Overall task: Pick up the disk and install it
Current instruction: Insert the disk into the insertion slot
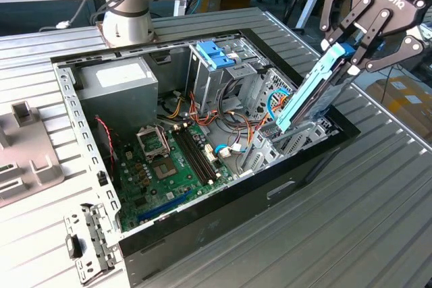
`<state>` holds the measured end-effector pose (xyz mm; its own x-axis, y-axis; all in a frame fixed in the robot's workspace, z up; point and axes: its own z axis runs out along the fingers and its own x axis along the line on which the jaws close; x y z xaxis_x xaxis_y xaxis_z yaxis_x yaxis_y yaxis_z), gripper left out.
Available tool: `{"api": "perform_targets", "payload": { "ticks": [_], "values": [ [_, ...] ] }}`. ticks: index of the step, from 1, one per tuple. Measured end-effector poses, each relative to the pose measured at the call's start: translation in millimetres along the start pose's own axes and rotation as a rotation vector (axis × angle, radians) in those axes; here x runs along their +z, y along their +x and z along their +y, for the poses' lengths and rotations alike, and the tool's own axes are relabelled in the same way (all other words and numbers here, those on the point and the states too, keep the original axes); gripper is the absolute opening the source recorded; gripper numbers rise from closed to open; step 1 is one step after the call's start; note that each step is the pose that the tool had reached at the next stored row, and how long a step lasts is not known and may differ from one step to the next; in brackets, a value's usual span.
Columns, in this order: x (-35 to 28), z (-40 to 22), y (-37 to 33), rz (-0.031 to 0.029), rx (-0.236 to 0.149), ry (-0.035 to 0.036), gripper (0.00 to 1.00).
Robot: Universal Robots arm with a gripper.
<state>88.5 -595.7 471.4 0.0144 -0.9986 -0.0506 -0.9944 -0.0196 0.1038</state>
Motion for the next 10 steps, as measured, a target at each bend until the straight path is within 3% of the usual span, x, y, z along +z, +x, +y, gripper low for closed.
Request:
{"api": "perform_targets", "payload": {
  "ticks": [3, 10],
  "values": [
    [0.9, 5.9, -0.6, -0.0004, 0.003, 0.0002, 0.37],
    [3.3, 7.3, -5.5, -0.0015, 0.014, 0.0007, 0.37]
  ]
}}
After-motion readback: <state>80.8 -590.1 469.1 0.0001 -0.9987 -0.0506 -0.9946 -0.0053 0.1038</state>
